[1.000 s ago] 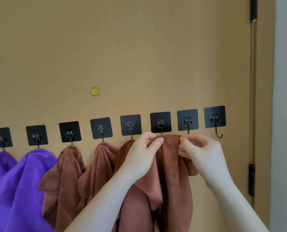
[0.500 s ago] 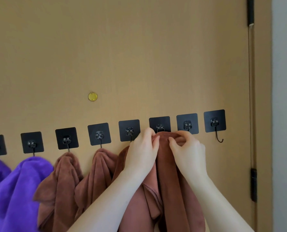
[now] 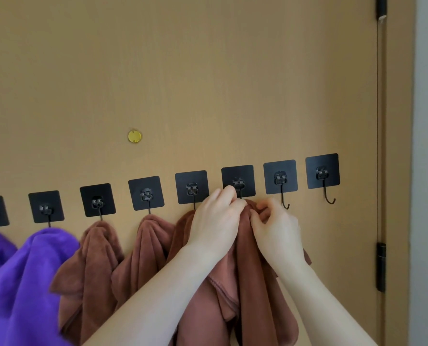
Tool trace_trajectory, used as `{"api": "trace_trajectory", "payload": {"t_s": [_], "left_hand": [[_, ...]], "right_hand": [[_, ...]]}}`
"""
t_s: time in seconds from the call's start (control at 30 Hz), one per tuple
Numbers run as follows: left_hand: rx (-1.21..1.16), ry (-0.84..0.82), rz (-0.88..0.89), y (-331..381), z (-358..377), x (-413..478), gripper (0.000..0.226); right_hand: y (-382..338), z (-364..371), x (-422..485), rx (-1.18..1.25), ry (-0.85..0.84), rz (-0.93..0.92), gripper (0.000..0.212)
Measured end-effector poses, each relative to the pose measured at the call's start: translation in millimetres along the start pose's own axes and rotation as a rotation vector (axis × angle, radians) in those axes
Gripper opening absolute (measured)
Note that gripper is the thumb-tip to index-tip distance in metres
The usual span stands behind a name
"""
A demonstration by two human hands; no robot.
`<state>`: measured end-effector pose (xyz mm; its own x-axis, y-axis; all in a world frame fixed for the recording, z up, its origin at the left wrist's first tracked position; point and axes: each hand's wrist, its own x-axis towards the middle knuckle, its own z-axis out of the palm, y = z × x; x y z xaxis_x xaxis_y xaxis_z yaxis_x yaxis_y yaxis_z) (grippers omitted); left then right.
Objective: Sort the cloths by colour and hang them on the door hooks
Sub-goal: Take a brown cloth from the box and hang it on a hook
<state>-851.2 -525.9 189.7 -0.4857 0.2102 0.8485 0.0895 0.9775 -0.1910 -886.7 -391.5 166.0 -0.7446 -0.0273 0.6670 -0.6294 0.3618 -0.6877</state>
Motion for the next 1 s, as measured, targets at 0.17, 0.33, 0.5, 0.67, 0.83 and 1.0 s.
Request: {"api": "trace_trajectory", "payload": {"t_s": [0.17, 0.33, 0.5, 0.67, 0.83, 1.0], "left_hand": [[-0.204, -0.309, -0.052, -1.0, -13.4, 3.6, 0.034], [-0.257, -0.509, -0.131, 4.8, -39.7, 17.9, 0.035], [-0.276, -0.621, -0.179, 0.3, -44.0, 35.8, 0.023], [-0.314, -0.660, -0.208, 0.5, -42.3, 46.3, 0.018], [-0.335, -0.692, -0.225, 2.1, -42.3, 48.0, 0.022], [-0.380, -0.805, -0.245, 0.6, -45.3, 55.1, 0.025]], "right_hand": [[7.1, 0.1, -5.6, -0.013, -0.101, 0.033, 0.010], [12.2, -0.8, -8.5, -0.027, -0.167, 0.008, 0.010], [10.3, -7.7, -4.6, -0.045, -0.222, 0.020, 0.008], [7.8, -13.9, -1.5, -0.038, -0.260, 0.067, 0.008], [-1.7, -29.8, -2.6, 0.158, -0.142, 0.116, 0.012], [-13.5, -52.3, 1.1, 0.544, -0.652, 0.308, 0.018]]}}
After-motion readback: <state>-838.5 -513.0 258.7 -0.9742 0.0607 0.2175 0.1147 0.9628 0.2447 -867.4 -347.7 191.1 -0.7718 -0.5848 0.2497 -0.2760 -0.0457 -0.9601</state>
